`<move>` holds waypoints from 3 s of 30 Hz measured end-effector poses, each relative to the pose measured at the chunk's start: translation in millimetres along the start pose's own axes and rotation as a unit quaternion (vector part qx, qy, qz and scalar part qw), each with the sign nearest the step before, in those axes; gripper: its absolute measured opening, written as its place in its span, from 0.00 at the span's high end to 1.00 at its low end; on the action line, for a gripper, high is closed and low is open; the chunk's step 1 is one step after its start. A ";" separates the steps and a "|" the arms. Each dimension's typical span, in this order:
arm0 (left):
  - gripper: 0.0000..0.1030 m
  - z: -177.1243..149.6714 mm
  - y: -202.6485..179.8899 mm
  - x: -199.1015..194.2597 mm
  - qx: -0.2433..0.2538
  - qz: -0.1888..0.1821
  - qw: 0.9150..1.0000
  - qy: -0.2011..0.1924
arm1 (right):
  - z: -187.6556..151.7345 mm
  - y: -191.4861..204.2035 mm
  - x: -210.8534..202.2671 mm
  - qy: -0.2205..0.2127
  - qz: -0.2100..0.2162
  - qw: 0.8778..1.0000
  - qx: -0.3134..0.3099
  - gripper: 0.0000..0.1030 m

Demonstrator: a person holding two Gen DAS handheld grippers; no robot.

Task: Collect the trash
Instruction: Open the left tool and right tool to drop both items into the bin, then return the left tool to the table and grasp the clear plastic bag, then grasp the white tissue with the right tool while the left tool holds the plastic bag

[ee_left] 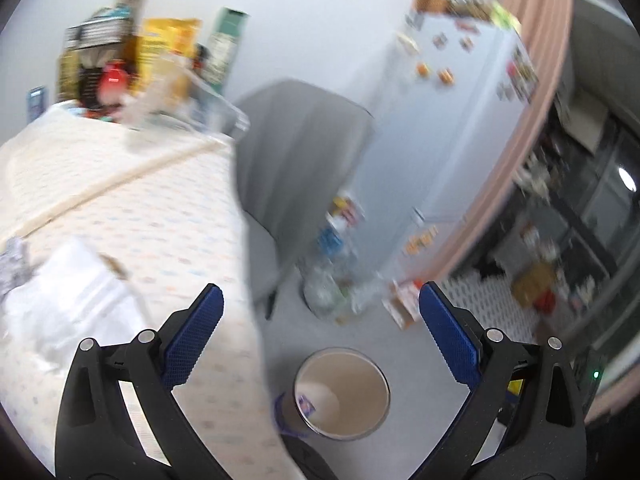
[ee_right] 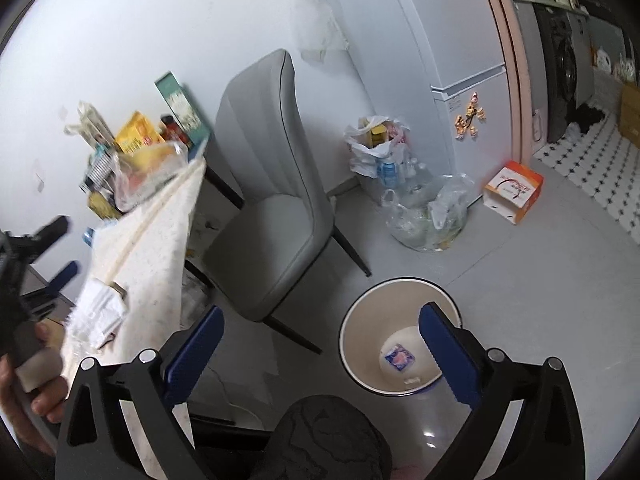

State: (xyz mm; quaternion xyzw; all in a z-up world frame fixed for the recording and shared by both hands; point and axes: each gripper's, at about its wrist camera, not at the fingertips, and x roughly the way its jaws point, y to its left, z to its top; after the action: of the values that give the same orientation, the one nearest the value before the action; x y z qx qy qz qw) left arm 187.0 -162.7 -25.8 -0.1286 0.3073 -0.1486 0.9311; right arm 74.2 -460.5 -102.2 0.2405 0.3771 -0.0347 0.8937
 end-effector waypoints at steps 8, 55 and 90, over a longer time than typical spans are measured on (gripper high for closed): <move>0.06 10.0 66.5 -40.0 -0.033 0.028 0.998 -0.051 | -0.7 56.4 -0.6 -0.022 0.019 0.999 -0.020 0.07; 0.08 -40.4 301.9 -87.7 -0.125 0.175 0.976 0.044 | -74.9 271.0 45.6 0.089 0.153 0.960 -0.215 0.22; 0.13 -36.2 317.1 -129.3 -0.171 0.187 0.967 0.013 | -96.9 345.8 99.7 0.104 0.121 0.934 -0.319 0.41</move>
State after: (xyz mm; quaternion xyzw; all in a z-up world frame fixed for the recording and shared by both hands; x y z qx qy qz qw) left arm 128.4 170.5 -89.9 -0.2244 0.3586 0.0810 0.9025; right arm 165.9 -99.4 -89.6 -0.0115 0.4276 0.2212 0.8764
